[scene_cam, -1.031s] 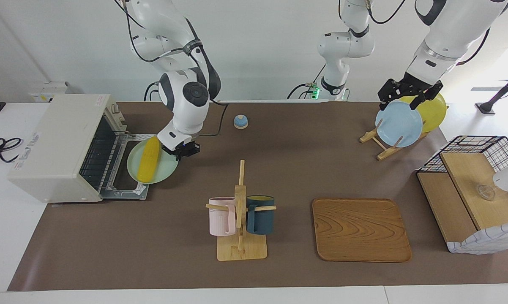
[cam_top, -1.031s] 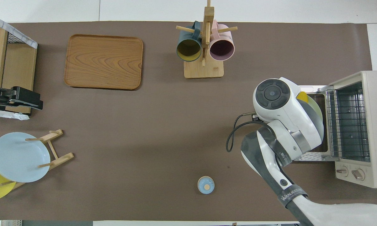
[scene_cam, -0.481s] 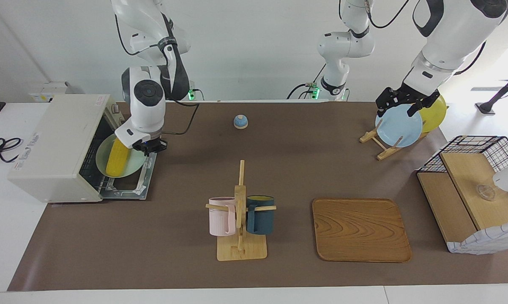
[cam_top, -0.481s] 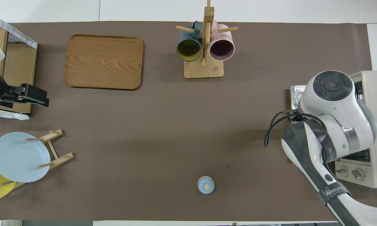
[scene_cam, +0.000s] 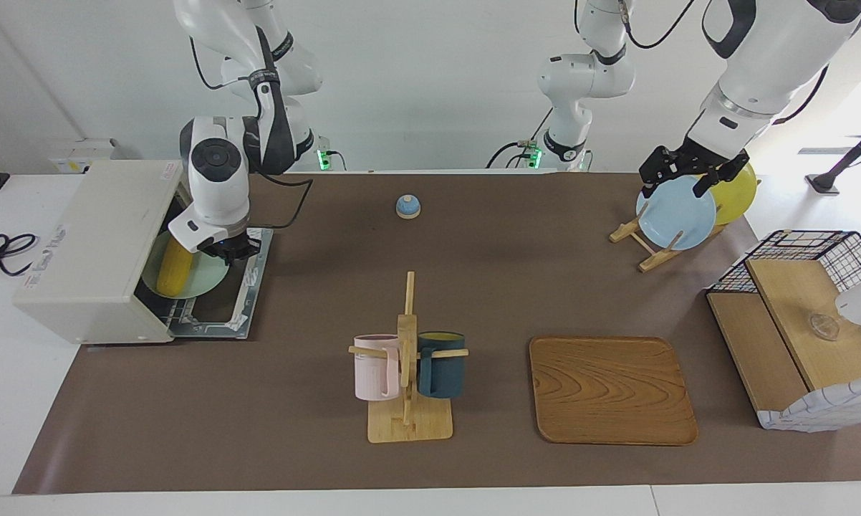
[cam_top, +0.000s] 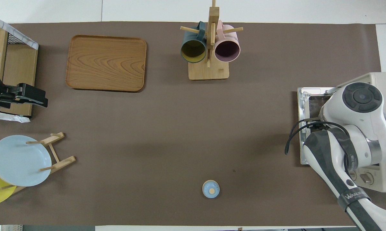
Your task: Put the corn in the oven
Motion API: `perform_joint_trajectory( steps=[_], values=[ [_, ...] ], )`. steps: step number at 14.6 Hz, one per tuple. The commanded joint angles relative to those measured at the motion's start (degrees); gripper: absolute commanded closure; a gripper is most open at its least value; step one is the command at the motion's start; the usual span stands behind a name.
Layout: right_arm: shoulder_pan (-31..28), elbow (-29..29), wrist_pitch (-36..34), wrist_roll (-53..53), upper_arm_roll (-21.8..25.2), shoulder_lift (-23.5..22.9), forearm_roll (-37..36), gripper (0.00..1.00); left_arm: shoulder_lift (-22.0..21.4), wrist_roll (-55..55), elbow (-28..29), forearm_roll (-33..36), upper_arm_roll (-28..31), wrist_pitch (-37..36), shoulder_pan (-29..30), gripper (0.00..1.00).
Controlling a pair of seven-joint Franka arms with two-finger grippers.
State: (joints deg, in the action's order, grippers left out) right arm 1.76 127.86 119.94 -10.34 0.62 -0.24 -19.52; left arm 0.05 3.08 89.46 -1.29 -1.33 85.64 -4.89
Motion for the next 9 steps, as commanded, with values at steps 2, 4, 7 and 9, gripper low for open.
perform_joint_trajectory(
  steps=[2,4,7,9],
  values=[
    [-6.32,2.65,2.92,8.12,-0.7,1.82,-0.79,1.0,-0.31,-1.32,-0.26,0.23,-0.17,-0.56,0.41,0.0],
    [-6.5,2.65,2.84,8.67,-0.7,1.82,-0.35,0.9,-0.31,-3.34,-0.17,0.23,-0.17,-0.38,0.49,0.0],
    [-6.33,2.65,2.84,8.49,-0.7,1.74,-0.08,0.42,-0.31,-4.23,-0.17,0.23,-0.17,-0.21,0.58,0.0],
    [-6.07,2.22,2.67,8.58,-0.79,1.56,0.35,0.37,-0.31,-4.31,-0.17,0.32,-0.17,-0.21,0.58,0.0]
  ],
)
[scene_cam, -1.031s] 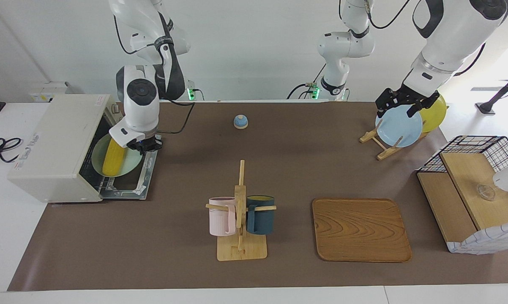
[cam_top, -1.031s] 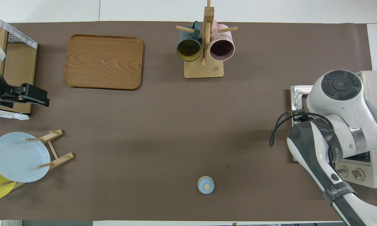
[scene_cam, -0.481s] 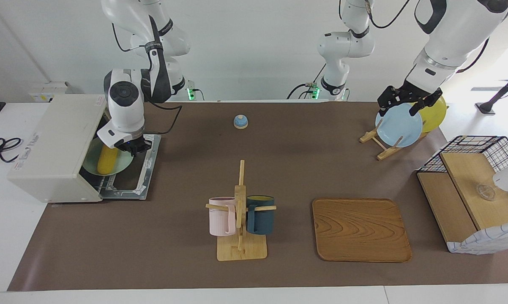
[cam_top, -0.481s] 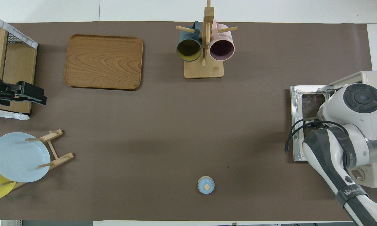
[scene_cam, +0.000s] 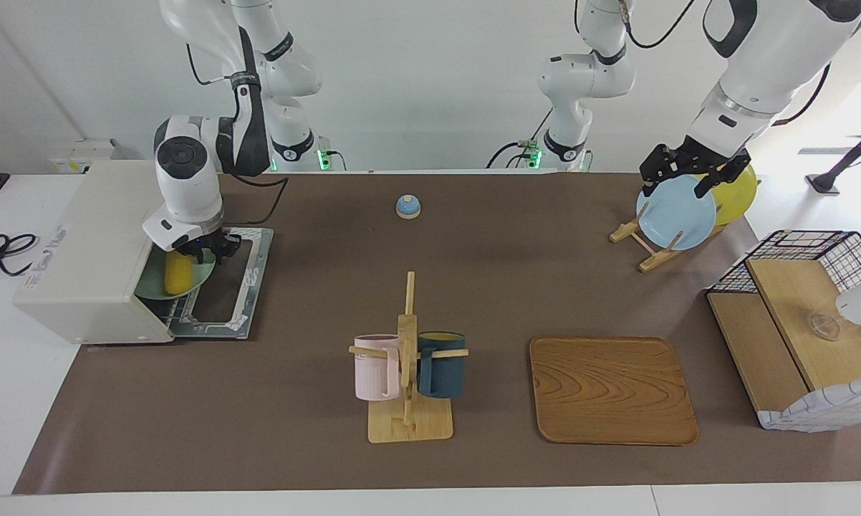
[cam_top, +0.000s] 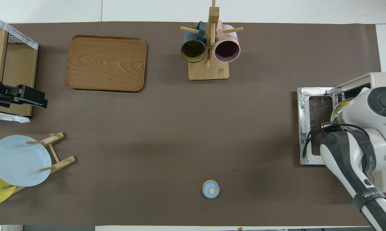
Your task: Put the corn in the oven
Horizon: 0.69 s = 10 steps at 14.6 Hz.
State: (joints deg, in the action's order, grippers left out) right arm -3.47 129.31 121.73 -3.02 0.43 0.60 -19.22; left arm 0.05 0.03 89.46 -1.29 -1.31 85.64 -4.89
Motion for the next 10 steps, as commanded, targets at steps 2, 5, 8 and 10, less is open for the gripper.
perform_joint_trajectory(
  steps=[2,5,8,10],
  values=[
    [-0.4,-0.45,0.27,1.26,-0.7,0.28,1.64,0.37,-0.31,-1.26,-0.08,0.32,-0.19,-0.12,0.58,0.0],
    [0.57,-2.47,-1.57,1.17,-1.05,-0.33,3.3,0.61,-0.4,-1.08,0.18,0.41,-0.19,-0.03,0.58,0.0],
    [2.23,-4.41,-3.16,0.82,-1.05,-0.86,6.29,0.91,-0.49,-0.99,0.18,0.41,-0.19,-0.39,0.58,0.0],
    [2.68,-5.9,-4.74,0.21,-1.13,-1.38,6.48,0.91,-0.4,-0.91,0.18,0.41,-0.19,-0.39,0.32,0.0]
  ],
)
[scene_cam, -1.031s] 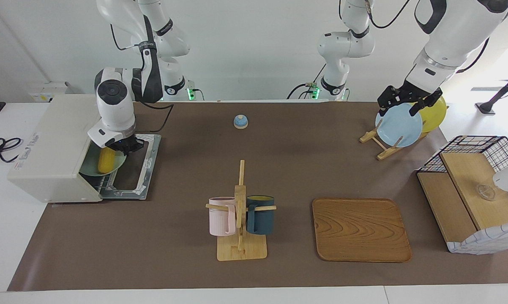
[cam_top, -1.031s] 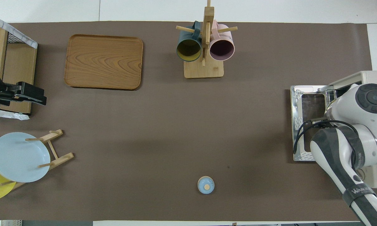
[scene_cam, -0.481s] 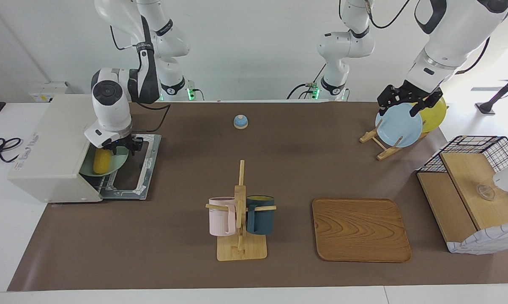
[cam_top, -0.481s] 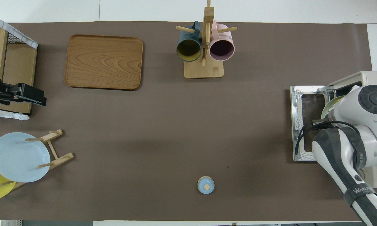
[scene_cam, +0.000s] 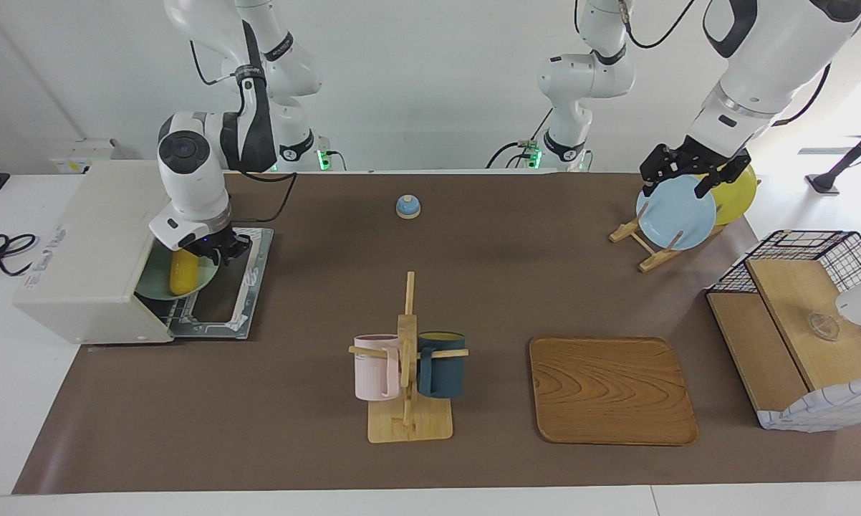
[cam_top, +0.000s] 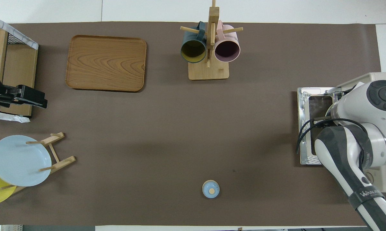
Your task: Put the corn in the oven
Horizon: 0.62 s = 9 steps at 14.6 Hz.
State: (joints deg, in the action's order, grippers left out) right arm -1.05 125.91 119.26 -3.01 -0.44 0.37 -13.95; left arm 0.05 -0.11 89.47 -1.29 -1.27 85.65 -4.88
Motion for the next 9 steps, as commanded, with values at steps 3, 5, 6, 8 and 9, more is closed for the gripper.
perform_joint_trajectory(
  steps=[3,5,6,8,9],
  values=[
    [4.11,-6.54,-7.53,-2.68,-0.26,-2.3,3.04,0.91,-0.49,-0.77,0.18,0.41,-0.22,-0.4,0.57,0.0],
    [6.4,-6.55,-8.07,-6.46,-0.26,-2.13,3.31,0.91,-0.49,-0.77,0.18,0.41,-0.22,-0.4,0.57,0.0],
    [7.02,-6.38,-8.08,-7.7,-0.26,-2.04,3.49,0.93,-0.49,-0.77,0.18,0.41,-0.22,-0.4,0.49,0.0],
    [7.46,-3.06,-6.16,-10.68,-0.26,-1.17,6.19,1.0,-0.49,-0.77,0.18,0.41,-0.22,-0.4,0.49,0.0],
    [8.07,-1.04,-3.36,-10.96,-0.26,-0.47,8.13,1.0,-0.49,-0.68,0.18,0.41,-0.22,-0.4,0.49,0.0]
  ],
)
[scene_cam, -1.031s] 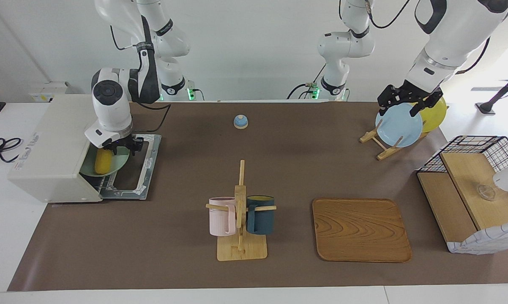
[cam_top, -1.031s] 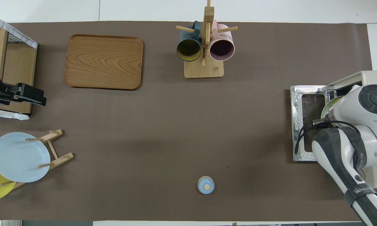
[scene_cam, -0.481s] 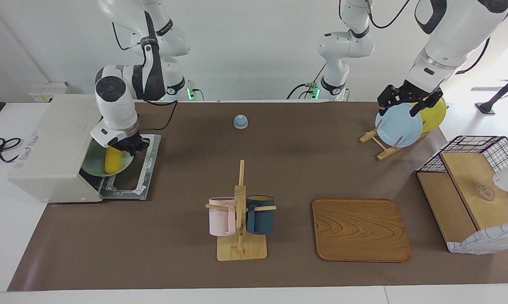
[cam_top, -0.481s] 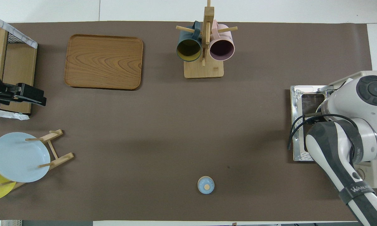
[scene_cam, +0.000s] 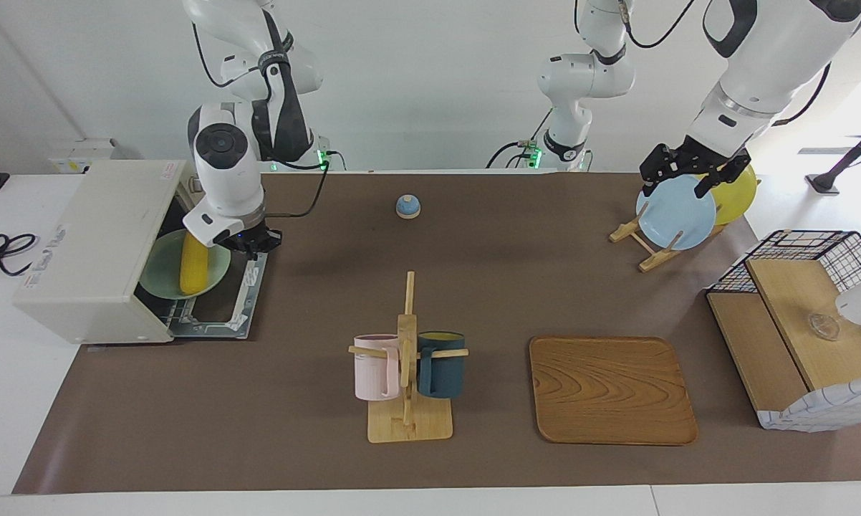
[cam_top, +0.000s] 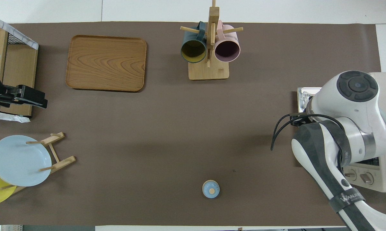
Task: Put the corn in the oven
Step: 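Swing the oven door shut with the right gripper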
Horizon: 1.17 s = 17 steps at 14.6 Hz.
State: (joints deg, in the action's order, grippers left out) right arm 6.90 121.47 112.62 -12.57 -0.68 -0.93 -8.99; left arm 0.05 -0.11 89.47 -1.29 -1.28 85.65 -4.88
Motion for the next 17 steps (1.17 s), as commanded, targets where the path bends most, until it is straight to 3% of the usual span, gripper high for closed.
perform_joint_trajectory(
  steps=[1,4,11,17],
  values=[
    [0.22,5.78,5.57,-1.75,-0.02,1.19,3.97,1.0,-0.49,-0.68,0.18,0.41,-0.22,-0.4,0.48,0.0],
    [1.71,12.46,14.88,-4.13,-0.02,1.37,4.68,1.0,-0.49,-0.77,0.18,0.41,-0.22,-0.4,0.49,0.0],
    [-0.48,20.03,16.48,-2.9,0.07,4.45,4.68,1.0,-0.49,-0.77,0.18,0.41,-0.22,-0.4,0.48,0.0],
    [-2.15,21.09,18.25,-1.05,0.24,4.62,3.9,1.0,-0.49,-0.77,0.18,0.41,-0.22,-0.4,0.48,0.0]
  ],
)
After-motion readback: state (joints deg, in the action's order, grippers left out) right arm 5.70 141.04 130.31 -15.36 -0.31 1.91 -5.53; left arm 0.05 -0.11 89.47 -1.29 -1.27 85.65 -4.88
